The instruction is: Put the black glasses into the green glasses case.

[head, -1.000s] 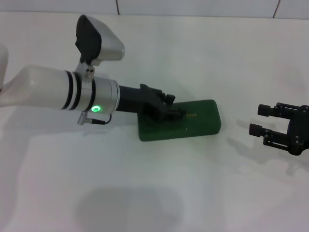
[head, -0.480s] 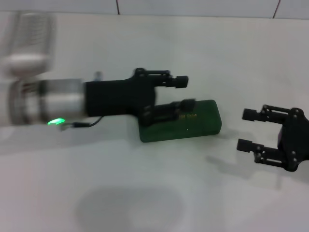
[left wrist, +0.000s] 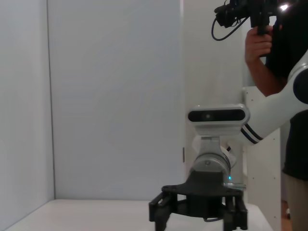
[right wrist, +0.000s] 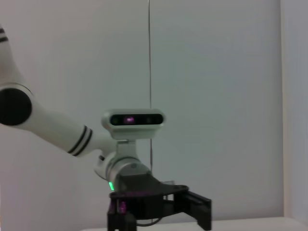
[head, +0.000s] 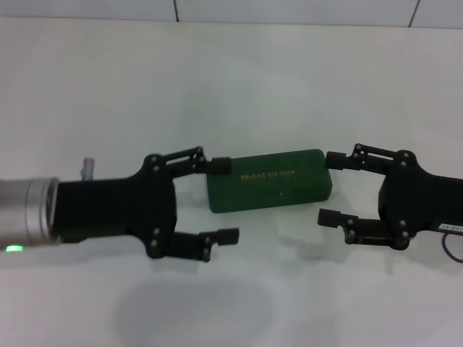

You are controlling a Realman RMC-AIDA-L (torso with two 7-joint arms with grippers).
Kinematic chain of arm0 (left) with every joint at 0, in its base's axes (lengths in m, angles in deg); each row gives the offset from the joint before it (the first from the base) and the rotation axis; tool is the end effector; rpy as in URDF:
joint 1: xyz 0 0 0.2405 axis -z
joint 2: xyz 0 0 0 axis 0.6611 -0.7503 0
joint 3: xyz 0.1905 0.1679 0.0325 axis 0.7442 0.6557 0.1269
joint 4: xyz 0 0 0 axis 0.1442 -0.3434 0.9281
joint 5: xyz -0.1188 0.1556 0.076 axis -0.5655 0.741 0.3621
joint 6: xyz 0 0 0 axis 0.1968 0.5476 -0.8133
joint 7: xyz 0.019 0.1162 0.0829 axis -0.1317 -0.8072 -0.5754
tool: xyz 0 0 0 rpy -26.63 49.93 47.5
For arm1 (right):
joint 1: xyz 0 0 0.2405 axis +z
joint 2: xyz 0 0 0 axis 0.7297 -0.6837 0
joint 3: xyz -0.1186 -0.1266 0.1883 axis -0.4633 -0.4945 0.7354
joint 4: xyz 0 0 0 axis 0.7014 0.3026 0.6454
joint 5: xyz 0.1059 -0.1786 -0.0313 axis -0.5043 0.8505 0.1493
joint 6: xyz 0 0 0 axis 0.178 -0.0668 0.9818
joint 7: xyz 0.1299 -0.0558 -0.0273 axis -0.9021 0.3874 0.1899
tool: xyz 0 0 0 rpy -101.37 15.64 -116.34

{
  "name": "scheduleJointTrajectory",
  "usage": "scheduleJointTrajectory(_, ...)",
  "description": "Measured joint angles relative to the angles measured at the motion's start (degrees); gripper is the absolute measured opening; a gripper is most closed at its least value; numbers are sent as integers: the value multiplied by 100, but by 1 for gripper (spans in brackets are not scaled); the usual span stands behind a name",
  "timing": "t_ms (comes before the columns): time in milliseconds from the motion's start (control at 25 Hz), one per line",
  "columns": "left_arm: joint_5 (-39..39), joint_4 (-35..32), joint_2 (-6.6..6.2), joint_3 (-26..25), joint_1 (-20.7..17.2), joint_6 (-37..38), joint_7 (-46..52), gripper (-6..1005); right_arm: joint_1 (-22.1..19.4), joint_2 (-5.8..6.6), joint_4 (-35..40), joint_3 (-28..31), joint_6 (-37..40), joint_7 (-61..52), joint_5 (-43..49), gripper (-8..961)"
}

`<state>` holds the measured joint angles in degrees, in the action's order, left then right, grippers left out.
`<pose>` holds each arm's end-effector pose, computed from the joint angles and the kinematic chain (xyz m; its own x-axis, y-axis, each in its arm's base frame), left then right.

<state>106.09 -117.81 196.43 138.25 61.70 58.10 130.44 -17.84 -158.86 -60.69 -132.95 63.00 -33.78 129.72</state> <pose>-0.2510 0.2644 0.0005 0.7439 -0.0184 0.6680 0.0729 -0.9914 -0.1085 0.2311 0.2929 -0.0205 0.7261 0.0518 -0.6857 -0.0674 -0.9870 -0.1460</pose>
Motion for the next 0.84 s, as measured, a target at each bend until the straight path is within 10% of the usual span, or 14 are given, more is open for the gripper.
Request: scheduleJointTrajectory(840, 7, 10, -95, 7, -469, 461, -326, 888, 147, 2, -261, -325, -44, 464, -56, 744)
